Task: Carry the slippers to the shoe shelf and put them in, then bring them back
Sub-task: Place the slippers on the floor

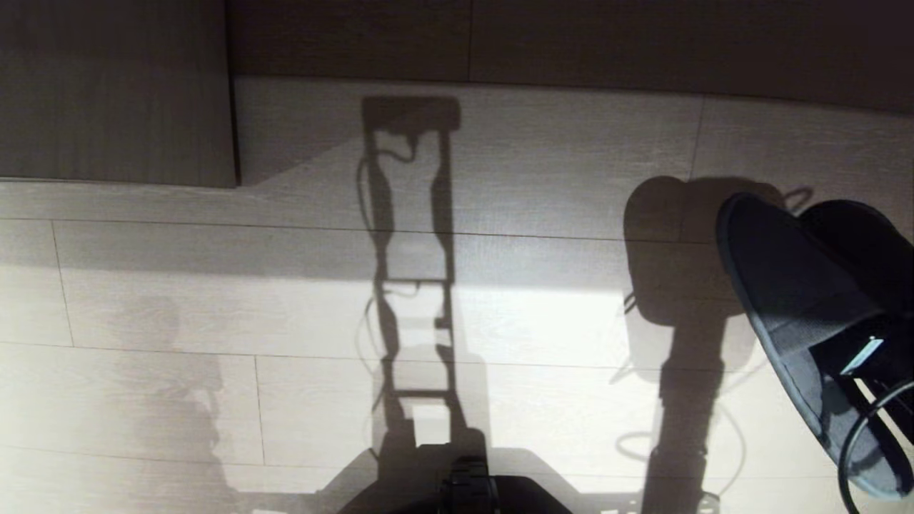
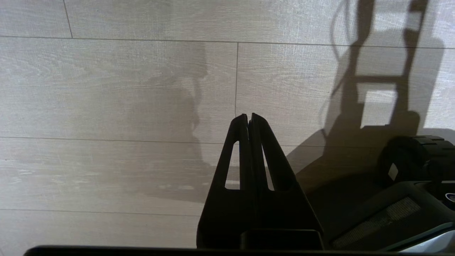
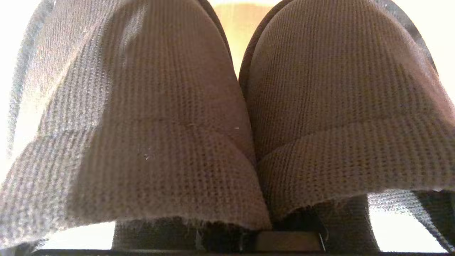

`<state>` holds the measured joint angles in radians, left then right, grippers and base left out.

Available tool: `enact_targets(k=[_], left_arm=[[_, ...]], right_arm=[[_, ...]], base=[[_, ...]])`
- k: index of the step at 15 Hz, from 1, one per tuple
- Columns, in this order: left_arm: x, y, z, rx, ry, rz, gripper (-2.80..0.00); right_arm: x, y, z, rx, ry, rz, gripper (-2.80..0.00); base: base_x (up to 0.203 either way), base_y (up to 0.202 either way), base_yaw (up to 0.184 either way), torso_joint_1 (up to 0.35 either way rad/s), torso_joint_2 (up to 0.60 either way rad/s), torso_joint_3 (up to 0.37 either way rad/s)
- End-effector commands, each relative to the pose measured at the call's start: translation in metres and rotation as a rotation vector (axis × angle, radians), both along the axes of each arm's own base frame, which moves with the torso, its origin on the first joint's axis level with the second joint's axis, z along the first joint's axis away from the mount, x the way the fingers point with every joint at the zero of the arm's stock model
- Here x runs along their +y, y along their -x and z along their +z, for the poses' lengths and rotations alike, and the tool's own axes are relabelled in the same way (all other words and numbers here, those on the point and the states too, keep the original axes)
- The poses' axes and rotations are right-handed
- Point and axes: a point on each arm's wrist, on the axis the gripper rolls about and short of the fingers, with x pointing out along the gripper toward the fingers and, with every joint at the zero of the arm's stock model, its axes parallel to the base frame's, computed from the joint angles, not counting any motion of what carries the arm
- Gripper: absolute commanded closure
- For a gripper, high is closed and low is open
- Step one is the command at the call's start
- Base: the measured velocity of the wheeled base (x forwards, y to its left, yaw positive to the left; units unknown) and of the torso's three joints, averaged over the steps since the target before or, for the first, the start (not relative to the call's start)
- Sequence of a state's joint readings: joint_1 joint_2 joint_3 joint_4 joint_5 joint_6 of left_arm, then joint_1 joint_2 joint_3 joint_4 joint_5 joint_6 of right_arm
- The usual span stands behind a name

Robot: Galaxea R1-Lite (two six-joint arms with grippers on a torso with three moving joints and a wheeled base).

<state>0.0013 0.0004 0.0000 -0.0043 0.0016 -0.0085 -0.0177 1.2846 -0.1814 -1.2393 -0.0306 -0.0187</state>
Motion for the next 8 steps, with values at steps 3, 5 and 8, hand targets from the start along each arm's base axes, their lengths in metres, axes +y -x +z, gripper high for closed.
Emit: enact_targets(k=[3,5,8], left_arm=[[0.000,0.000,0.000,-0.001,0.001,0.000,0.00],[0.000,0.000,0.000,-0.001,0.001,0.000,0.00],[0.000,0.000,0.000,-0.001,0.001,0.000,0.00]], right_arm=[[-0.001,-0.048,0.005,-0.060,0.003,0.001,0.00],[-0.002,-0.066,0.016,-0.108,0.004,-0.003,0.00],[-0.004,-0.105,0.037,-0.198,0.003,-0.006,0.00]], base=[[0.000,0.000,0.000,0.000,0.00,0.000],[0.000,0.000,0.000,0.000,0.00,0.000],[0.000,0.000,0.000,0.000,0.00,0.000]])
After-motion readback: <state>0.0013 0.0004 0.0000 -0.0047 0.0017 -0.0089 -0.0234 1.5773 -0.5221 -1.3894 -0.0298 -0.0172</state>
